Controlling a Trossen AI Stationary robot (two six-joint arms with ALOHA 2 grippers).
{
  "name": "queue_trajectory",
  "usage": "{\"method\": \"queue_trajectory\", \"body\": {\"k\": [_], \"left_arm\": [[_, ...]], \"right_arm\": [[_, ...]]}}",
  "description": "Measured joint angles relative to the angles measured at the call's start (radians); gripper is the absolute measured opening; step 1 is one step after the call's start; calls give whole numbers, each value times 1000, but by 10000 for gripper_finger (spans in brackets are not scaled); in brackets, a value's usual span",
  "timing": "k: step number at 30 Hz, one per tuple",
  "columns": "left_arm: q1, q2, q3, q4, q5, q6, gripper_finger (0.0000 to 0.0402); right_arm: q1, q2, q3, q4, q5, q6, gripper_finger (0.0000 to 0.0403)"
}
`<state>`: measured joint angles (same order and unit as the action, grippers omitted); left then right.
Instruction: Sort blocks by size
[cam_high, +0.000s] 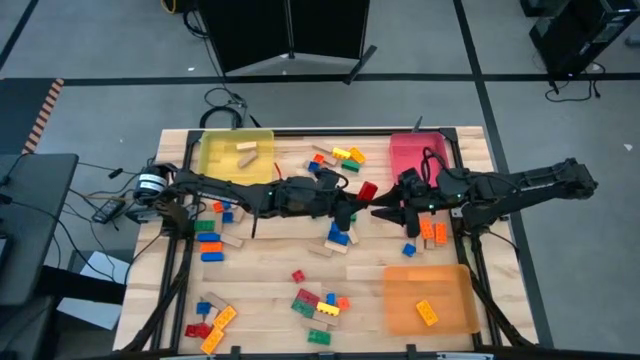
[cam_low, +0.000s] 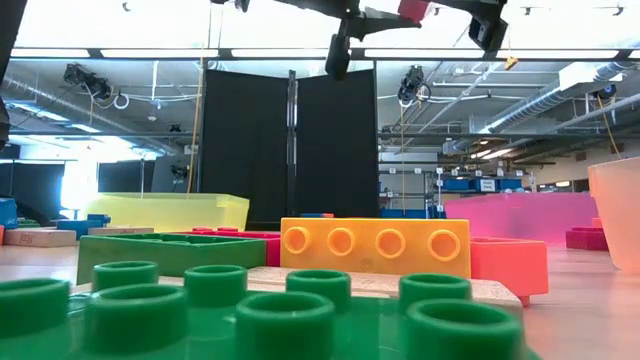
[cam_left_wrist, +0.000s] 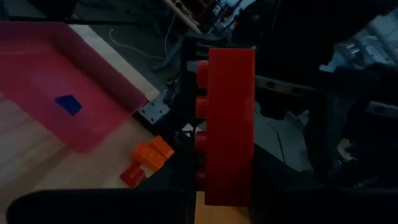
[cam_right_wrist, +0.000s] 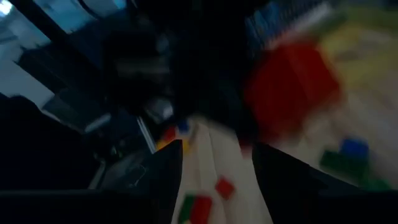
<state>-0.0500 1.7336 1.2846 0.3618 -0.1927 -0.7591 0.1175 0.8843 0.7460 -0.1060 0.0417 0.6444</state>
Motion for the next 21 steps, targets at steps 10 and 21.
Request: {"method": "queue_trajectory", "body": {"k": [10,21], "left_arm": [[4,-3,3,75,30,21,97],[4,-3,3,64,29,19,97]], "right_arm": [[-66,-45,-2,-46,-2,-16,209],[-106,-17,-2,91,-6,-71,209]]}}
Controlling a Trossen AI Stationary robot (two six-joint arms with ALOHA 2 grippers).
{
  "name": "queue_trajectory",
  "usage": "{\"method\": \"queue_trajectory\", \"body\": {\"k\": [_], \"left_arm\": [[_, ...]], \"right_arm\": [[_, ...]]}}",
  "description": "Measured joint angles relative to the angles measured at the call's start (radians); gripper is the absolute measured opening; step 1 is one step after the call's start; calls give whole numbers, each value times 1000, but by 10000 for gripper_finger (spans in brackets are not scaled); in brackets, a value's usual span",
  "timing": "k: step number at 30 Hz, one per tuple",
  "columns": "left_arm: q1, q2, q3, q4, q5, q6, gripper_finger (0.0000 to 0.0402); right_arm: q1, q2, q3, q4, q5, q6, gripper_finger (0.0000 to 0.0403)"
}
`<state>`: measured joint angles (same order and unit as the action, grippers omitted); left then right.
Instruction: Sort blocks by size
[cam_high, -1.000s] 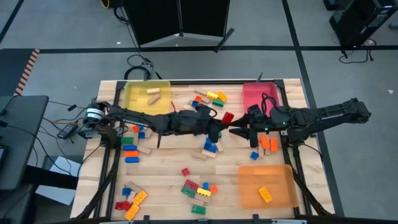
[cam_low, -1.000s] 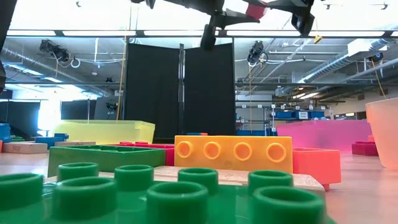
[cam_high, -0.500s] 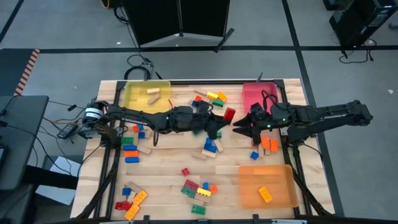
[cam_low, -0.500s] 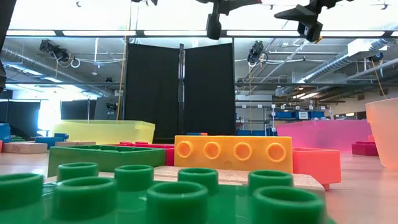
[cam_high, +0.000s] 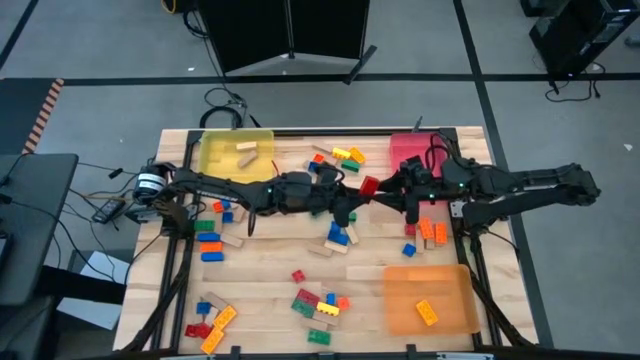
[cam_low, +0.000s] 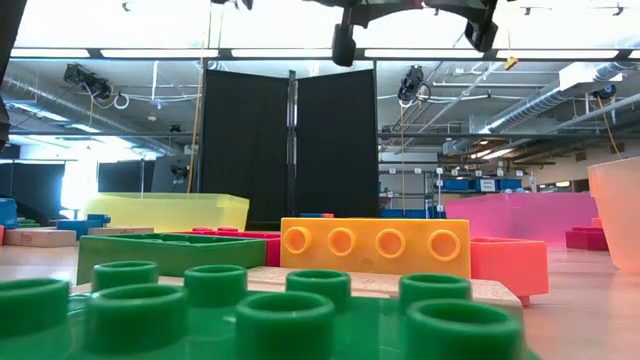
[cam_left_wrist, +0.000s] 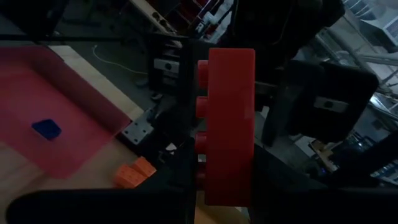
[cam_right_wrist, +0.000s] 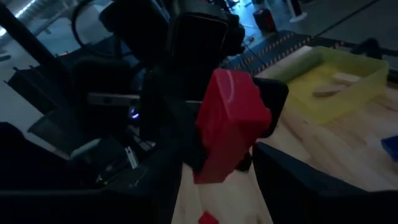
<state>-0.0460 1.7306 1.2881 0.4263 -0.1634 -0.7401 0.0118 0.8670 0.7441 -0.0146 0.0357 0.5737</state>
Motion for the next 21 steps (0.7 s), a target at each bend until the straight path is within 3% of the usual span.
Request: {"method": "queue_trajectory", "body": {"k": [10,19,21], "left_arm": [[-2,0,0,-15,18,-1,97],[-4,-2,0,-24,49,-10,107],[-5,-1,-2,-27,59,-9,118]], "right_arm": [[-16,56,0,84,-21,-23,202],[-16,93,0,154,-54,-65,114],[-16,93,0,150,-64,-71,110]]}}
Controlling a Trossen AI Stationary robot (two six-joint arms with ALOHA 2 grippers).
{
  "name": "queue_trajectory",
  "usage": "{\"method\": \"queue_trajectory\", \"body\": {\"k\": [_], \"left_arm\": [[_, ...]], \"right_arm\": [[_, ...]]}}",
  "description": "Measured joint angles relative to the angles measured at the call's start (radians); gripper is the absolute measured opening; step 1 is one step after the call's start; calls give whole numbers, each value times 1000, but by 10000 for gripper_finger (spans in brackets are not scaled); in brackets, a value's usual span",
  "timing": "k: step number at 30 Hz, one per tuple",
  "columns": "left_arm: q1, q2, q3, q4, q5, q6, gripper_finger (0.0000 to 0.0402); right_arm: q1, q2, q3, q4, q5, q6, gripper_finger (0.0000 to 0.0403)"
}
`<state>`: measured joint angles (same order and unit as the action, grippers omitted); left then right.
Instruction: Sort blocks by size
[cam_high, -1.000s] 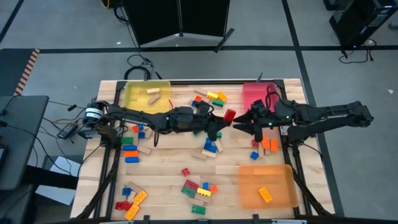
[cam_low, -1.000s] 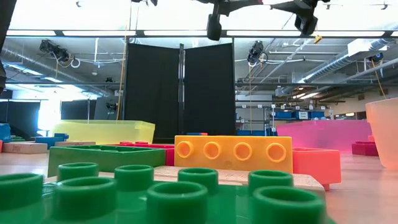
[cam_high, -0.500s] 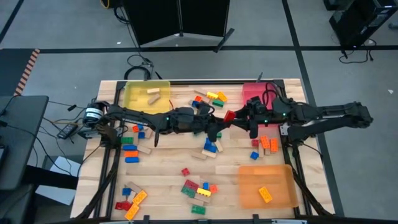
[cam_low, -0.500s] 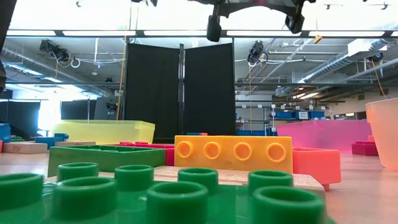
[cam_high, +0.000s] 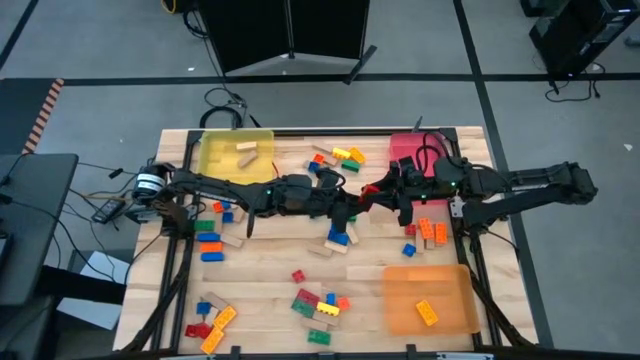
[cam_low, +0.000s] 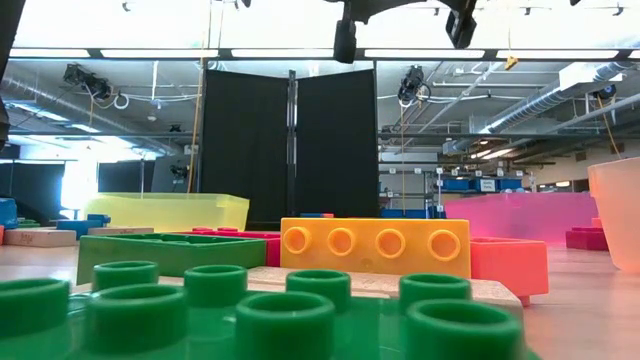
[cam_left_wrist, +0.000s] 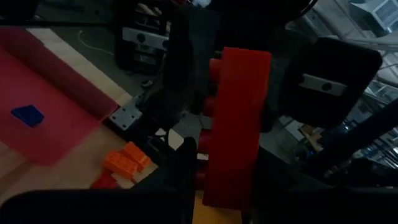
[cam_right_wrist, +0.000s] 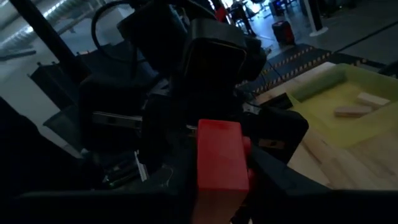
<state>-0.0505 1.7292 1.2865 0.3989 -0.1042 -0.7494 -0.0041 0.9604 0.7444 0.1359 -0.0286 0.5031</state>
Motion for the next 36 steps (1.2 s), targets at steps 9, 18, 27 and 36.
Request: {"method": "queue_trajectory", "body": {"k": [9,18,27,36], "left_arm": [[11,3,-2,-17,2,12,174],[97,3,-1,-29,310,58,197],[160,3,1,-86,493,86,198],[149,-28,1,-499,436,239,198]], "right_arm": [[0,3,0,-18,2,-10,108],[0,-112,0,-251,99,55,107],[151,-225,1,-586,236,323,107],[510,-107,24,-706,476,775,107]]}}
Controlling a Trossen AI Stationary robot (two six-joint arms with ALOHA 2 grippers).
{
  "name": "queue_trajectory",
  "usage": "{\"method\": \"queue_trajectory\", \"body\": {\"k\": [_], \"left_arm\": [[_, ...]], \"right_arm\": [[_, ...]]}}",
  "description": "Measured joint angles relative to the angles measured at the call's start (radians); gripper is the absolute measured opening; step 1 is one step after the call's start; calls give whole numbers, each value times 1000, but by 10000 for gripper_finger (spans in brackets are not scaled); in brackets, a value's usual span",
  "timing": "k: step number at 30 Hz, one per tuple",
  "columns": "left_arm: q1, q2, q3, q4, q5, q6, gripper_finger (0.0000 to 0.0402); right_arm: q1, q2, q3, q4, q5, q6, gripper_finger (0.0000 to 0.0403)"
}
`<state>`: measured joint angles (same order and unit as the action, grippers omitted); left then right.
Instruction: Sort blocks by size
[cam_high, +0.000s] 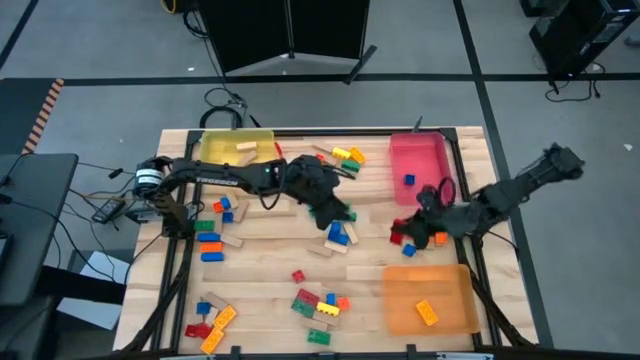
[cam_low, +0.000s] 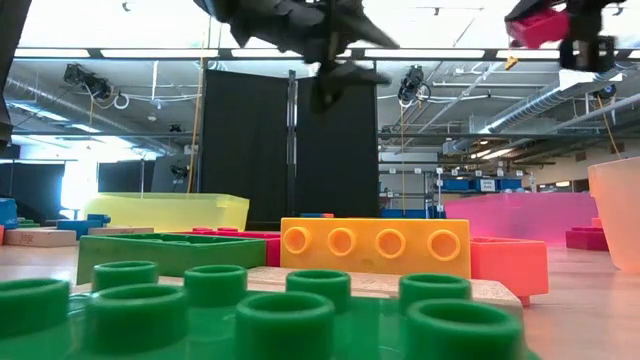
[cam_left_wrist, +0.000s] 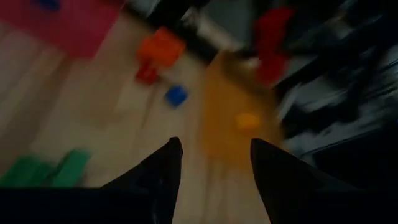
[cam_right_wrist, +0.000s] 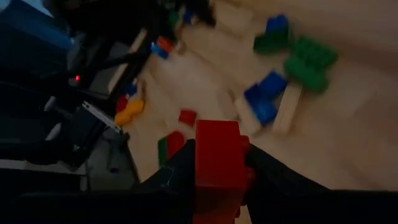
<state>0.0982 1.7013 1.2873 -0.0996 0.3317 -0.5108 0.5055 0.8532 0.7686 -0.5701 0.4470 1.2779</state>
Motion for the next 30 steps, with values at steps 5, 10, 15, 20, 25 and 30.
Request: {"method": "queue_trajectory", "body": {"k": [5,10,15,20,25,30], "left_arm": [[-28,-80,0,-209,-101,112,198],[-57,-161,0,-341,-193,184,198],[-96,-203,0,-464,-245,222,198],[-132,-205,-1,-548,-255,222,198],[-181,-221,-64,-519,-257,249,198],[-232,-246,-160,-461,-264,187,198]], "right_arm": [[142,189,128,-123,48,236,107],[227,403,285,-306,-19,479,107],[278,577,333,-345,-198,642,107],[303,700,332,-295,-300,776,107],[305,780,332,-238,-323,835,129],[304,816,332,-224,-356,852,150]]}}
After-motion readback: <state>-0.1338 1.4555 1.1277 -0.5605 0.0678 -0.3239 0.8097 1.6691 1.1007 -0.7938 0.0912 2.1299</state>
